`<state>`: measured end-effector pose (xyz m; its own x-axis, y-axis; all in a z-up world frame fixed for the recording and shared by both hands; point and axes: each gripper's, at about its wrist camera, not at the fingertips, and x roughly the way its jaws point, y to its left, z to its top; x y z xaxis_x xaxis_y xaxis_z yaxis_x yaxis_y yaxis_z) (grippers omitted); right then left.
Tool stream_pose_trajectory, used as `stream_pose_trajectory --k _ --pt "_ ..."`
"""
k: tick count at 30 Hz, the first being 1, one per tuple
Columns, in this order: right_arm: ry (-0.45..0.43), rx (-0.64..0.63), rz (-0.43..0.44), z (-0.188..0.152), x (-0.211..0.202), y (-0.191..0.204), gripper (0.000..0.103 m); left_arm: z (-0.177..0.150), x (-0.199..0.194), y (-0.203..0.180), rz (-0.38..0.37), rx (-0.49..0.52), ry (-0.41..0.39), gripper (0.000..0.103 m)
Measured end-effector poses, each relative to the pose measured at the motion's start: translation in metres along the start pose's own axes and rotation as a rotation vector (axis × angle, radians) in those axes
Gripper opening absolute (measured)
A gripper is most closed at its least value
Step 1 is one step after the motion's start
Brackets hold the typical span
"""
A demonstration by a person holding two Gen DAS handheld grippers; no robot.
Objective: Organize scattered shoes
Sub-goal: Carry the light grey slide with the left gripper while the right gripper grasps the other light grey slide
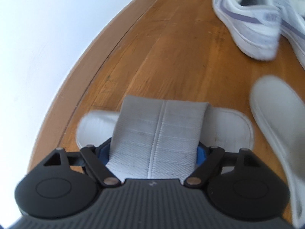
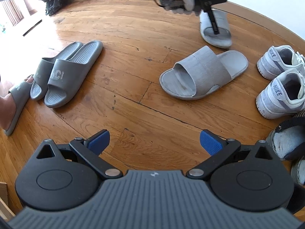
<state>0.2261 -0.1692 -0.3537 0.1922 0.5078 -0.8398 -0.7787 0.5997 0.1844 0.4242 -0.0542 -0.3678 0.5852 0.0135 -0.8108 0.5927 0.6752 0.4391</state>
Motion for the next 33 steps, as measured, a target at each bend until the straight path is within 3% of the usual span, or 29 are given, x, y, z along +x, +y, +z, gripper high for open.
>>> stream_pose_trajectory --k 6,9,12,14,16,17,19,20,22,23,25,28,29,31,33 --pt "-0.032 -0.006 0.007 0.006 -0.003 0.007 0.103 -0.048 -0.051 -0.012 -0.076 0.028 0.009 0.082" --pt "-0.052 -0.014 0.034 0.011 -0.006 0.015 0.103 -0.08 -0.065 -0.029 -0.106 0.049 0.054 0.083" --pt "-0.074 -0.02 0.062 0.017 -0.006 0.023 0.103 -0.107 -0.091 -0.027 -0.144 -0.107 0.163 0.083" --pt "-0.092 -0.033 0.066 0.023 -0.004 0.027 0.103 -0.124 -0.119 -0.018 -0.211 -0.26 0.193 0.085" --pt "-0.125 -0.084 0.051 0.035 -0.001 0.033 0.103 -0.152 -0.182 -0.006 -0.289 -0.414 0.194 0.088" --pt "-0.137 -0.109 0.042 0.04 0.001 0.036 0.103 -0.168 -0.216 -0.002 -0.291 -0.451 0.174 0.092" --pt "-0.163 -0.193 0.009 0.053 0.007 0.043 0.103 -0.202 -0.286 0.004 -0.287 -0.518 0.128 0.098" --pt "-0.173 -0.254 -0.022 0.06 0.013 0.047 0.103 -0.211 -0.302 0.006 -0.279 -0.531 0.115 0.098" --pt "-0.191 -0.466 -0.128 0.078 0.035 0.056 0.103 -0.256 -0.362 0.012 -0.213 -0.612 0.086 0.1" --pt "-0.192 -0.545 -0.165 0.083 0.044 0.059 0.103 -0.265 -0.367 0.015 -0.184 -0.66 0.079 0.103" --pt "-0.178 -0.745 -0.238 0.097 0.068 0.063 0.103 -0.314 -0.397 0.024 -0.091 -0.909 0.041 0.103" --pt "-0.156 -1.079 -0.343 0.122 0.111 0.065 0.102 -0.37 -0.403 0.037 -0.115 -1.231 -0.03 0.103" --pt "-0.152 -1.137 -0.371 0.129 0.122 0.064 0.102 -0.374 -0.397 0.041 -0.121 -1.268 -0.028 0.103" --pt "-0.112 -1.221 -0.415 0.153 0.152 0.06 0.102 -0.389 -0.393 0.053 -0.05 -1.358 0.01 0.103" --pt "-0.058 -1.262 -0.425 0.167 0.178 0.057 0.102 -0.387 -0.389 0.056 -0.097 -1.36 0.007 0.103"
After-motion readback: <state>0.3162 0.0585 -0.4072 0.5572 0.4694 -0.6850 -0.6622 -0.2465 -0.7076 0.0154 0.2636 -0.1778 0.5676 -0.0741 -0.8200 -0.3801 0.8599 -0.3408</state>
